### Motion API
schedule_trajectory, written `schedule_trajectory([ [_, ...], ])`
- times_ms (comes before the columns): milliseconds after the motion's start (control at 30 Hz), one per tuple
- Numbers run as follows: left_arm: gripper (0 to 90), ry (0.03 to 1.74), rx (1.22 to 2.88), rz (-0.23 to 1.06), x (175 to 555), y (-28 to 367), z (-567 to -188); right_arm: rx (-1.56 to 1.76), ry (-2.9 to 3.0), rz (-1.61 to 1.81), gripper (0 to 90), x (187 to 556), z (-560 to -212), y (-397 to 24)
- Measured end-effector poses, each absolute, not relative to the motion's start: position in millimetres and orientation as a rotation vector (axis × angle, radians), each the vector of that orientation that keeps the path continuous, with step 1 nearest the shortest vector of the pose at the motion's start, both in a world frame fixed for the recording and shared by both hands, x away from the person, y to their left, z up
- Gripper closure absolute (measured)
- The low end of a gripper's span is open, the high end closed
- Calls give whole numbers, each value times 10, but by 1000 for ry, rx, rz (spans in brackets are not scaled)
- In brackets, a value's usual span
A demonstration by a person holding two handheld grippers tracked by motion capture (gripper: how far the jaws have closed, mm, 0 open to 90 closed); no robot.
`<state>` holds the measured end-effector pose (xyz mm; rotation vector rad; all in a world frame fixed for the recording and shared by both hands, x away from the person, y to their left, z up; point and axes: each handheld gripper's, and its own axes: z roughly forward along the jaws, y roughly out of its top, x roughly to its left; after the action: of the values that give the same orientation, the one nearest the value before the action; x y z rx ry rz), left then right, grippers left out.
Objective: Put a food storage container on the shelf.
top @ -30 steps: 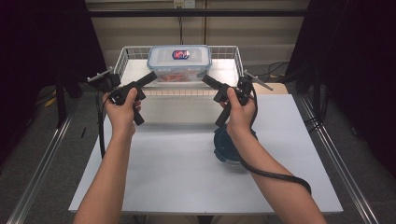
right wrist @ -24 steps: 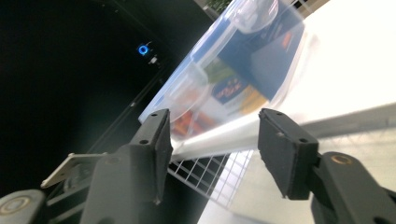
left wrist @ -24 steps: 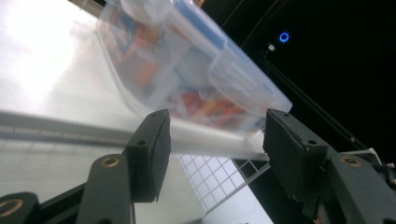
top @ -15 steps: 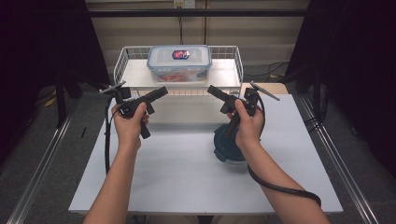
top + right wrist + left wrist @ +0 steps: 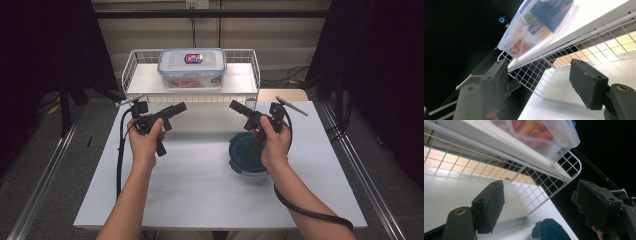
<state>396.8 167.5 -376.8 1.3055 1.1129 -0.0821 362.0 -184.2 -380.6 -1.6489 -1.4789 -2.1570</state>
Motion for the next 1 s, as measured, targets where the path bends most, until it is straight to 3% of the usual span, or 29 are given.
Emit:
schedule_trajectory([
  [1000, 186, 1105, 1389, -160, 3942, 1347, -4011, -1760, -1560, -2109, 244, 3252, -4132, -2404],
])
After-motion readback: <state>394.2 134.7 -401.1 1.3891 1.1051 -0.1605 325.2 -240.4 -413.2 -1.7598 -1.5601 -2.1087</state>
